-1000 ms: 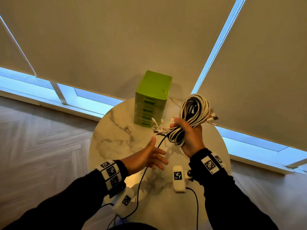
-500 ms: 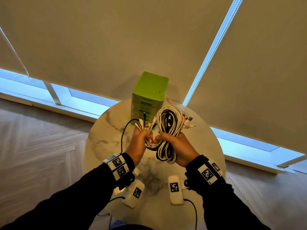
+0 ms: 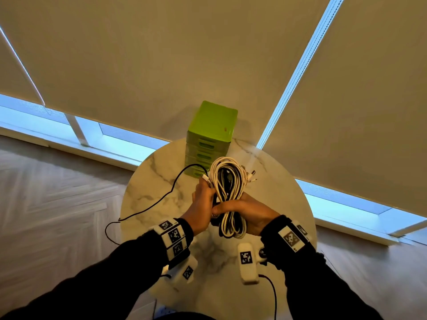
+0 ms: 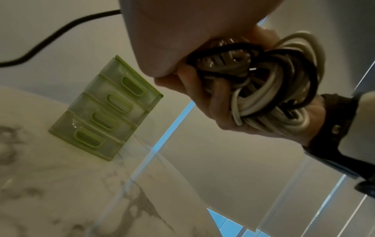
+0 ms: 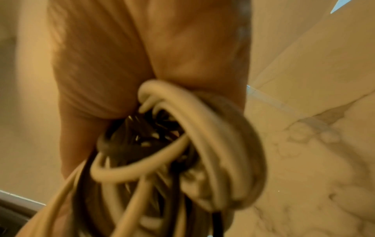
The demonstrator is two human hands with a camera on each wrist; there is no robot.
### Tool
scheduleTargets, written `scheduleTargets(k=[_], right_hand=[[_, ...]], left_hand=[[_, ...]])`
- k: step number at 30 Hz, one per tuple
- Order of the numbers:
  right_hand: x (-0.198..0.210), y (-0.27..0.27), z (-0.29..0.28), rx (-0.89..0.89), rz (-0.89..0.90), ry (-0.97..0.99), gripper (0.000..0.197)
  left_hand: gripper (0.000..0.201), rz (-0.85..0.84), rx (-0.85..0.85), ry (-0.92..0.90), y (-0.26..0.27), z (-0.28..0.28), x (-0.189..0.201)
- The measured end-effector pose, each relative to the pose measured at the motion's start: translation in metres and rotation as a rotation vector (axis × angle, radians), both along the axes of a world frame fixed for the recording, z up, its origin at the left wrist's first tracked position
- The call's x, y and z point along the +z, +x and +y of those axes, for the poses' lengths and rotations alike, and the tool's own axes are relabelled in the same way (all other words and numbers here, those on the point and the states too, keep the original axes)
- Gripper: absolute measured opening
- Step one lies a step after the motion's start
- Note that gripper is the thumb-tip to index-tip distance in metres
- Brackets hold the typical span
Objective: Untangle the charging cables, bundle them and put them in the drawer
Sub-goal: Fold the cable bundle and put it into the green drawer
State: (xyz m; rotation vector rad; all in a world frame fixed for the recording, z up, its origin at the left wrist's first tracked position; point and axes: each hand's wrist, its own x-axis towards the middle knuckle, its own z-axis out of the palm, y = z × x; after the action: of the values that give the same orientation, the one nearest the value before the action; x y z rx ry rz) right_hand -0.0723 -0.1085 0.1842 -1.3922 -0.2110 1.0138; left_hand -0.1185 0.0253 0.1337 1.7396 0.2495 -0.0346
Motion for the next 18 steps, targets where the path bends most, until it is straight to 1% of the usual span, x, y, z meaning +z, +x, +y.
scheduleTargets(k=[1,2,3,4,7,8,10,11,12,13,14,15,17,18], right_hand=[[-0.001,0.0,0.0,0.004,-0.019,-0.012,0.035],[-0.004,-0.001,0.0,0.003,-0.03,-0.019,0.036],[-0.006,-0.001,0.0,-0.002,-0.032,-0.021,0.037],[-0.008,-0.001,0.0,-0.007,-0.028,-0.022,0.038],[-0.014,-0.002,-0.002,-0.05,-0.023,-0.026,0.034],[-0.016,-0.002,-0.003,-0.072,-0.022,-0.015,0.031],[-0.02,-0.002,-0.003,-0.113,0.001,0.02,0.031],[-0.022,-0.002,-0.004,-0.132,0.01,0.033,0.03],[-0.023,-0.002,-0.005,-0.152,0.014,0.041,0.029],[-0.024,-0.001,-0.006,-0.173,0.015,0.044,0.027],[-0.024,0.001,-0.008,-0.193,0.01,0.048,0.025],[-0.024,0.003,-0.011,-0.222,0.001,0.047,0.022],[-0.028,0.009,-0.017,-0.313,0.004,0.035,0.019],[-0.03,0.012,-0.02,-0.359,0.024,0.025,0.018]], left_hand=[[0.055,0.014,0.01,0.209,-0.002,0.0,-0.001],[0.049,0.026,0.008,0.376,-0.002,0.001,-0.003],[0.044,0.019,-0.029,0.477,-0.004,0.001,0.001],[0.038,0.031,-0.062,0.502,-0.006,0.001,0.006],[0.044,0.041,-0.15,0.491,-0.007,0.001,0.018],[0.042,0.025,-0.173,0.495,-0.004,0.003,0.017],[0.052,-0.072,-0.24,0.526,-0.001,0.008,0.018],[0.054,-0.137,-0.28,0.484,0.002,0.011,0.019],[0.05,-0.194,-0.301,0.371,0.005,0.013,0.018],[0.044,-0.197,-0.302,0.231,0.007,0.016,0.018],[0.037,-0.157,-0.277,0.096,0.008,0.018,0.019],[0.03,-0.114,-0.247,0.006,0.01,0.019,0.018],[0.018,-0.071,-0.157,-0.075,0.012,0.019,0.014],[0.019,-0.068,-0.117,-0.121,0.013,0.017,0.012]])
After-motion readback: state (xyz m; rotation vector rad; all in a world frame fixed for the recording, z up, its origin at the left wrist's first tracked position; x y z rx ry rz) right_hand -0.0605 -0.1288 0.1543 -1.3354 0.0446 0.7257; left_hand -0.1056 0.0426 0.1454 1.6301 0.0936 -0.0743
